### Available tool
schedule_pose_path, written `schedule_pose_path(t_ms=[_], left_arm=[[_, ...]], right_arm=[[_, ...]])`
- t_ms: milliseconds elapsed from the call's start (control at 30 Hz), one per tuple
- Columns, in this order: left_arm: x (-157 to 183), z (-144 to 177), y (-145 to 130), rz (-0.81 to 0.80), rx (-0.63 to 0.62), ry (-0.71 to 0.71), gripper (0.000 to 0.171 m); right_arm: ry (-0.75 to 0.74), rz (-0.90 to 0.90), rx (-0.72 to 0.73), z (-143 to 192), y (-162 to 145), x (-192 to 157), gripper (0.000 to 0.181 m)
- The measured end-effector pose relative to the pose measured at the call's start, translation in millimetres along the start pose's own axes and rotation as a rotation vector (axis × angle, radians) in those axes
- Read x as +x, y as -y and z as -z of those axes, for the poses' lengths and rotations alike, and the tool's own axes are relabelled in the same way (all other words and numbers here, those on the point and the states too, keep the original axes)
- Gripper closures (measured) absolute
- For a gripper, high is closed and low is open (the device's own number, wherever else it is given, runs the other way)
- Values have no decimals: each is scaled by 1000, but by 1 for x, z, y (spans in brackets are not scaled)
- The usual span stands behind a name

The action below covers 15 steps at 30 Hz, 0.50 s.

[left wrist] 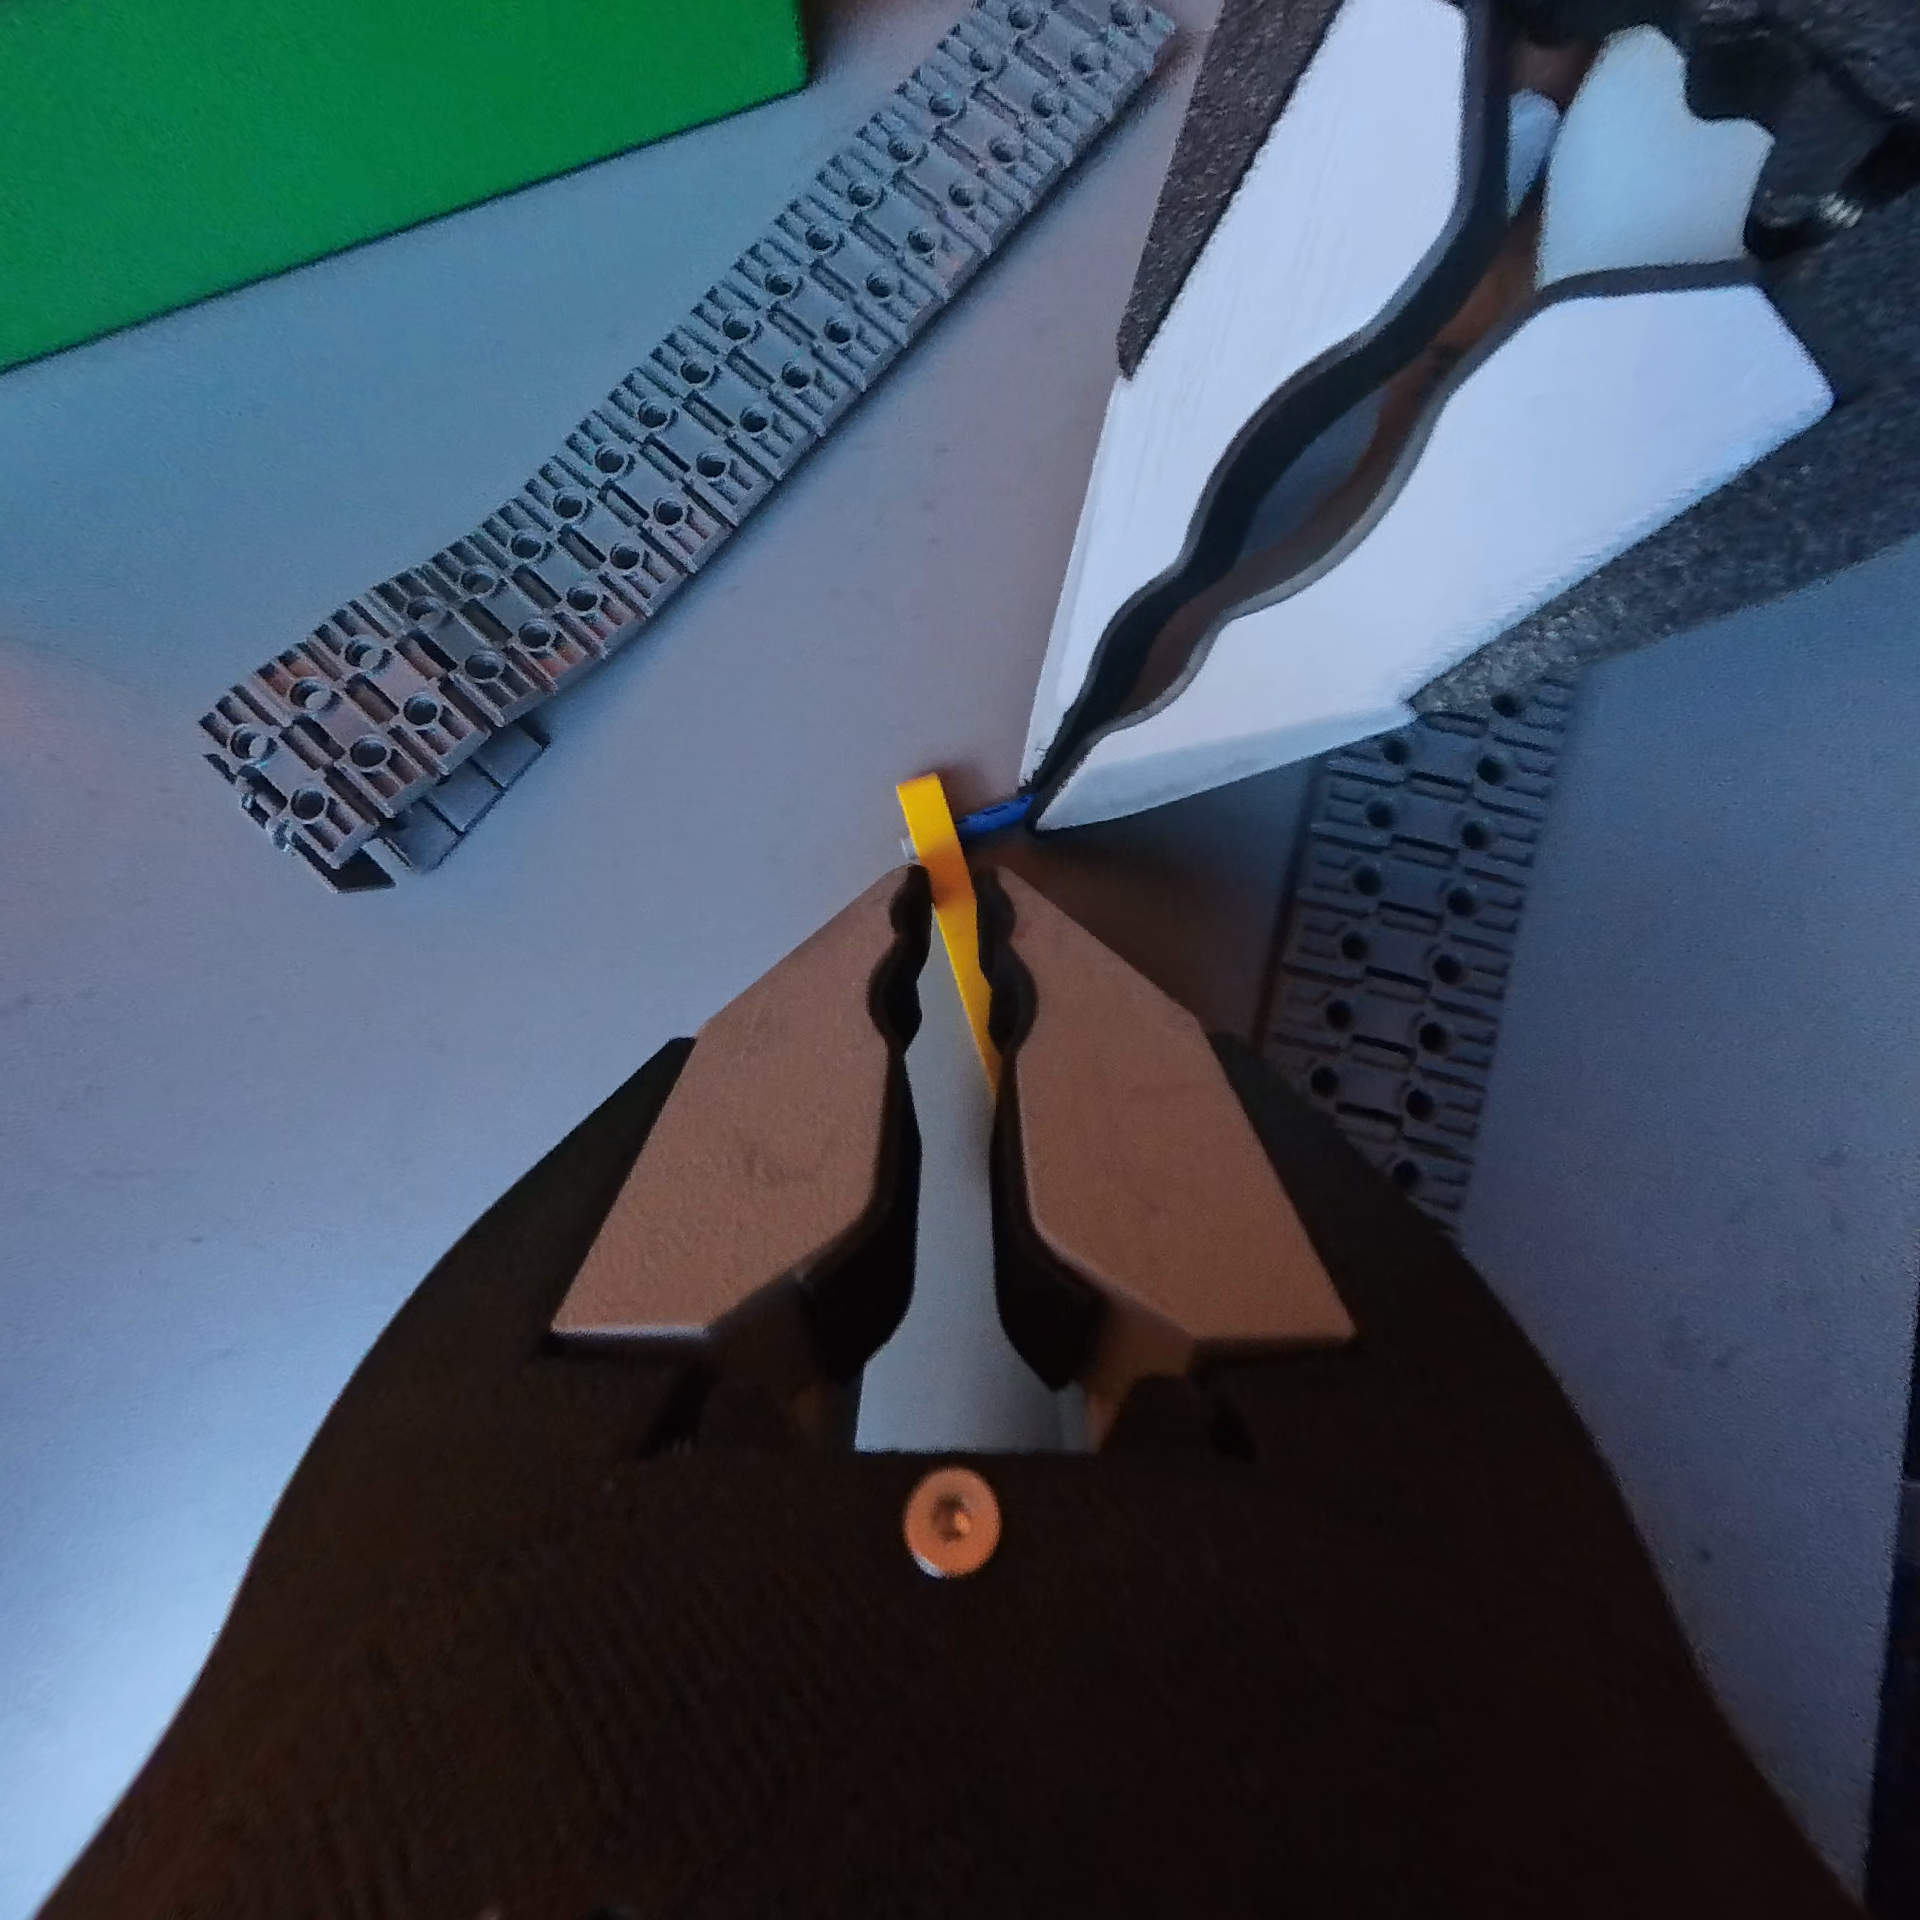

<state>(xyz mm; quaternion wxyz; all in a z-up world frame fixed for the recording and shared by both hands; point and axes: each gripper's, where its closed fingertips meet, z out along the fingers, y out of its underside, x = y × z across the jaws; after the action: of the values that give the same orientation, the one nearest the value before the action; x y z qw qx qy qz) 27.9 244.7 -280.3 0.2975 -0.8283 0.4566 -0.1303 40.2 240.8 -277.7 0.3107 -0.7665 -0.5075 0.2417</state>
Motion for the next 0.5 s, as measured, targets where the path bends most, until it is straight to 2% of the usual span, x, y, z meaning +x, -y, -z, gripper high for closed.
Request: schedule_pose_path(t_ms=[500], left_arm=[[0, 0, 0, -125, -21, -32, 163]], right_arm=[[81, 36, -10, -1, 1, 0, 181]])
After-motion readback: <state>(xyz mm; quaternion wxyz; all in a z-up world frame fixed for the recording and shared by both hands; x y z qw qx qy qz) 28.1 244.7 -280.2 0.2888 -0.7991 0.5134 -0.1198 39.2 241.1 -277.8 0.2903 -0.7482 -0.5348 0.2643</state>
